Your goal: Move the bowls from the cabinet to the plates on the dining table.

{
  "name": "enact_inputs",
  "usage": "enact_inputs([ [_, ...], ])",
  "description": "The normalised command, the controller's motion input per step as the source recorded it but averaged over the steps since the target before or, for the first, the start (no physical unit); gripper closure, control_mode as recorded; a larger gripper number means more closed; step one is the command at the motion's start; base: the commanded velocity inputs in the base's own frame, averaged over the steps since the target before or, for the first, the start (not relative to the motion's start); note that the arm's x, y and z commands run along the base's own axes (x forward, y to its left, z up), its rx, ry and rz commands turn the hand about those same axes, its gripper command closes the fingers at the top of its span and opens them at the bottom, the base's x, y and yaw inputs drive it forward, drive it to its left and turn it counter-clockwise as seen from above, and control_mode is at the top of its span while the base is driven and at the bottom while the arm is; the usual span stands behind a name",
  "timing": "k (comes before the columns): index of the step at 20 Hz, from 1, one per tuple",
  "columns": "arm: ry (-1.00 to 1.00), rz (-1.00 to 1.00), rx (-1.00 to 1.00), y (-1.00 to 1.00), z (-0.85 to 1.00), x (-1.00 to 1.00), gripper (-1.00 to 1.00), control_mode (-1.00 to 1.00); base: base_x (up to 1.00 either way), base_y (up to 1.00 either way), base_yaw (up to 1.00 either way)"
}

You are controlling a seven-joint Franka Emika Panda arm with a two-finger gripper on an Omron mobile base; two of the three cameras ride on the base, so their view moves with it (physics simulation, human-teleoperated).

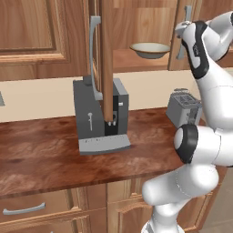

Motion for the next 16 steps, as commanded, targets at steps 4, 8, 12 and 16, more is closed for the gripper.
enact_inputs([
  [4,0.06,-0.12,0.00,-0.66,0.00,-0.06,1.00,-1.00,0.00,0.00,0.00],
  [8,0.09,-0.12,0.00,-0.69,0.00,-0.20,1.00,-1.00,0.00,0.00,0.00],
  [12,0.08,-0.11,0.00,-0.66,0.00,-0.40,1.00,-1.00,0.00,0.00,0.00],
  [16,0.06,-0.05,0.00,-0.65,0.00,-0.63,1.00,-1.00,0.00,0.00,0.00],
])
